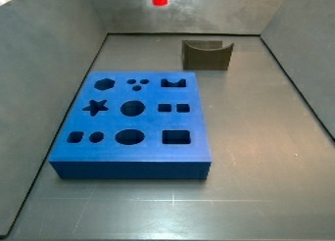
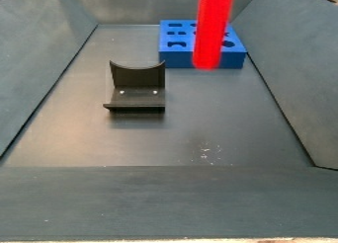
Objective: Pick up the hexagon object. Move up. Move to above the board. Insert the hexagon object.
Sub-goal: Move to above the board.
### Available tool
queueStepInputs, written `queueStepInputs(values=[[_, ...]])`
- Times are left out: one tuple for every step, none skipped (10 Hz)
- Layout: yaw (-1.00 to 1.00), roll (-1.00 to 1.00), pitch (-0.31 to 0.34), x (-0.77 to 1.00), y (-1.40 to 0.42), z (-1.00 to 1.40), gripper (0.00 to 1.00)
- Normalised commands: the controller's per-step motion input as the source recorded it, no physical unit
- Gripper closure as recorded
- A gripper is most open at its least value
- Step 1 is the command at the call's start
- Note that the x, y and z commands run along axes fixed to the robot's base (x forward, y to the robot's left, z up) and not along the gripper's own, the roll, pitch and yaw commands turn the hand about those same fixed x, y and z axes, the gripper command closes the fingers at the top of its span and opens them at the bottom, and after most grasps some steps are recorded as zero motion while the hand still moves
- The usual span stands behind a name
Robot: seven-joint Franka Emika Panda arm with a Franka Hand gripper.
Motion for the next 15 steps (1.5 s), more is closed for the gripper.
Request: queueStepInputs(values=[[-0.23, 0.07, 0.309, 0.08, -1.00, 0.20, 1.00], [-0.11, 0.03, 0.210, 0.08, -1.00, 0.20, 1.00], [-0.05, 0.03, 0.144, 0.08, -1.00, 0.20, 1.00], [-0.02, 0.01, 0.089, 0.08, -1.00, 0.21, 1.00], [-0.01, 0.00, 0.068, 0.08, -1.00, 0.21, 1.00], [0.00, -0.01, 0.062, 0.08, -1.00, 0.21, 1.00], [0.01, -0.01, 0.057, 0.08, -1.00, 0.22, 1.00], [0.01, -0.01, 0.058, 0.08, -1.00, 0.22, 1.00], [0.01, 0.00, 0.062, 0.09, -1.00, 0.23, 1.00], [0.00, 0.00, 0.070, 0.09, -1.00, 0.23, 1.00], [0.01, 0.00, 0.097, 0.11, -1.00, 0.23, 1.00], [0.01, 0.01, 0.109, 0.13, -1.00, 0.24, 1.00], [0.01, 0.00, 0.136, 0.17, -1.00, 0.25, 1.00], [0.01, 0.02, 0.147, 0.15, -0.72, 0.18, 1.00], [0.01, 0.03, 0.144, 0.13, -0.46, 0.12, 1.00]])
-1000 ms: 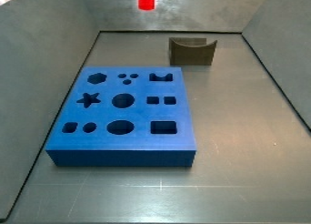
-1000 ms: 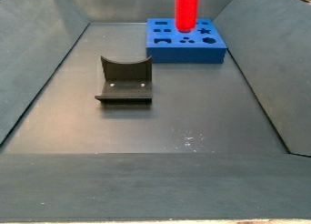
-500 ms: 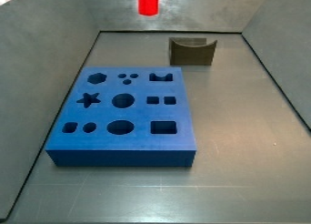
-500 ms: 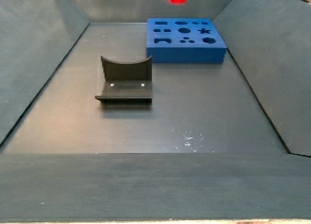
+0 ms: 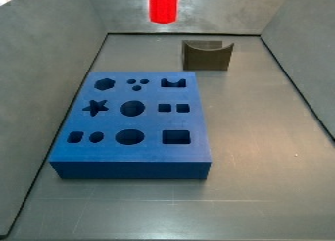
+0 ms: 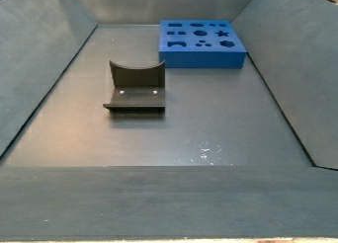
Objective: Pick up the hexagon object. Move up. Move to above the board. Insert the hexagon object.
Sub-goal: Move to above the board, then insert the hexagon object.
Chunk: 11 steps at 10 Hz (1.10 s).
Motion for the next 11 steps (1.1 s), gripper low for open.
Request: queueStepInputs(values=[[0.01, 0.03, 0.134, 0.11, -0.32, 0.09, 1.00], [0.01, 0.04, 0.106, 0.08, -0.17, 0.05, 1.00], [-0.11, 0.00, 0.000, -0.03, 0.00, -0.04, 1.00], [-0.38, 0.00, -0.033, -0.44, 0.23, -0.22, 1.00], [-0.52, 0.00, -0.044, -0.65, 0.26, -0.32, 1.00], [-0.23, 0.00, -0.017, -0.31, 0.07, -0.09, 1.00], [0.01, 0.00, 0.000, -0.01, -0.05, 0.00, 1.00], [0.00, -0.05, 0.000, -0.55, 0.00, -0.41, 1.00], [-0.07, -0.16, -0.067, -1.00, 0.25, -0.57, 1.00], [-0.07, -0.17, -0.064, -1.00, 0.28, -0.63, 1.00], [-0.08, -0.20, -0.131, -0.94, 0.35, -0.71, 1.00]])
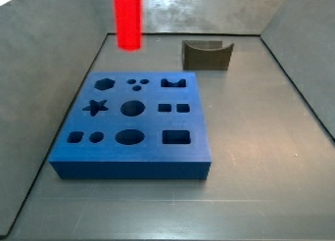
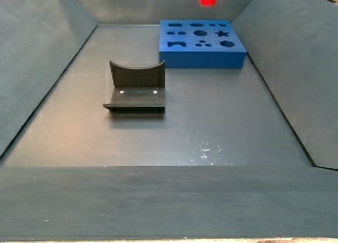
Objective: Pick up the hexagon object. Move up. Move to above the board. Insert the hexagon object.
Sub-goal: Insert the hexagon object.
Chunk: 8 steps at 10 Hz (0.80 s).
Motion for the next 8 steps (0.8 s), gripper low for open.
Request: queueStepInputs(values=[[-0.09, -0.09, -0.154, -0.89, 0.34, -0.64, 1.00], [-0.07, -0.08, -0.140, -0.88, 0.37, -0.69, 1.00], [-0.08, -0.10, -0.140, -1.00, 0.37, -0.80, 1.00], [-0.12, -0.11, -0.111, -0.93, 0.25, -0.69, 1.00], [0.00, -0.26, -0.063, -0.14, 0.00, -0.01, 1.00], [0.00, -0.22, -0.021, -0.10, -0.01, -0.28, 1.00], [0.06, -0.31, -0.029, -0.29, -0.02, -0.43, 1.00], [0.10, -0.36, -0.029, -0.15, -0.08, -0.27, 1.00]])
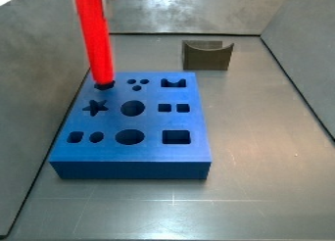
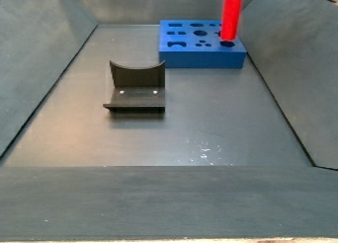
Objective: Pick up the hexagon object. Move up. Move to above the board. Insert the hexagon object.
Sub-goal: Insert the hexagon object.
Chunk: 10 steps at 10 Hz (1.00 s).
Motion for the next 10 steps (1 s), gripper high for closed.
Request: queueStepInputs(values=[[0.02, 0.00, 0.000, -0.02, 0.00, 0.00, 1.00], [0.00, 0.00, 0.000, 0.00, 0.06, 0.00, 1.00], [0.00, 0.00, 0.000, -0.03, 0.24, -0.28, 1.00], [0.00, -0.03, 0.000, -0.02, 0.09, -0.21, 1.00], [0.00, -0.04, 0.000, 0.00, 0.00, 0.00, 1.00], [0.00, -0.01, 0.000, 0.00, 0.00, 0.00, 1.00], [0.07, 0.00, 0.000, 0.00, 0.09, -0.22, 1.00], [0.26, -0.03, 0.000, 0.07, 0.21, -0.32, 1.00], [0.03, 0.00, 0.000, -0.04, 0.00, 0.00, 1.00], [0.00, 0.00, 0.000, 0.00, 0.06, -0.01, 1.00]])
